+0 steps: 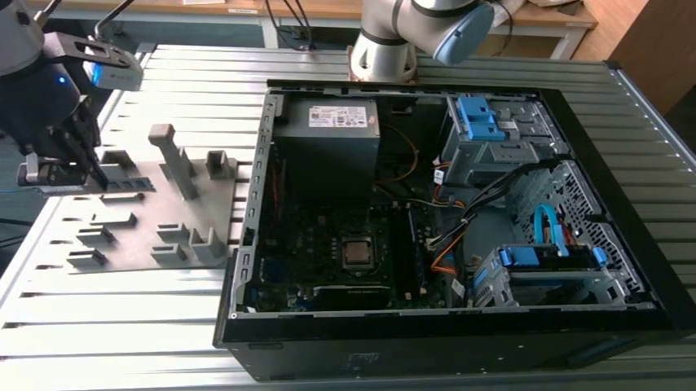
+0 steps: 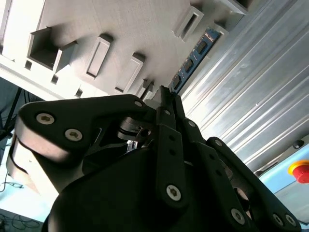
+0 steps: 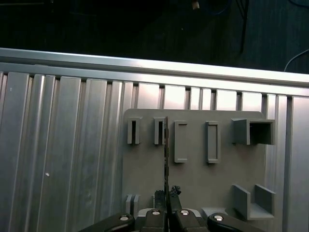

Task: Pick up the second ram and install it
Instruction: 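Pick up the second ram and move it above second insertion slot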

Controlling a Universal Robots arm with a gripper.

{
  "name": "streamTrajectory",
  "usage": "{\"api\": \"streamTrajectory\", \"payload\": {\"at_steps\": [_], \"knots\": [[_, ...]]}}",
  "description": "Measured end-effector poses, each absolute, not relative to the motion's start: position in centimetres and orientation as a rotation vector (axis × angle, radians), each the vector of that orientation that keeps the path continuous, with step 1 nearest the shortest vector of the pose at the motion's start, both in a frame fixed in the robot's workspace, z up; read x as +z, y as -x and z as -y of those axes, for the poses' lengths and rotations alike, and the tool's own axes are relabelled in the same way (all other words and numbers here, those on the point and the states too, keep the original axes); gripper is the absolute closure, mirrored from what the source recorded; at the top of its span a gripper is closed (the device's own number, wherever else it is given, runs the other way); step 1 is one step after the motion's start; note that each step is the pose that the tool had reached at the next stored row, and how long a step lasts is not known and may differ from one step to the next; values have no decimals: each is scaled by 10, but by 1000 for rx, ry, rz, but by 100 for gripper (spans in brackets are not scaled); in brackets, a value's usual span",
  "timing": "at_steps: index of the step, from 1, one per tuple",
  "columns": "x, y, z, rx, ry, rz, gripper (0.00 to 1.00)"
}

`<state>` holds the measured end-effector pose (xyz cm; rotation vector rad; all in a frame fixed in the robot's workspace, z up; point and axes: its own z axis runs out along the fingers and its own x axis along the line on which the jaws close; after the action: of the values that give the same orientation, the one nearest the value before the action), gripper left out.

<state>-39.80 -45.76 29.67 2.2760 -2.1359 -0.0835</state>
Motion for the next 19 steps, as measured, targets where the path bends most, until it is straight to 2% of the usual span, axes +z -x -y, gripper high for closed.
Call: {"api": "streamTrajectory", "payload": {"at_steps": [19], "knots": [[318,398,458,-83,-2276,2136,86]]}}
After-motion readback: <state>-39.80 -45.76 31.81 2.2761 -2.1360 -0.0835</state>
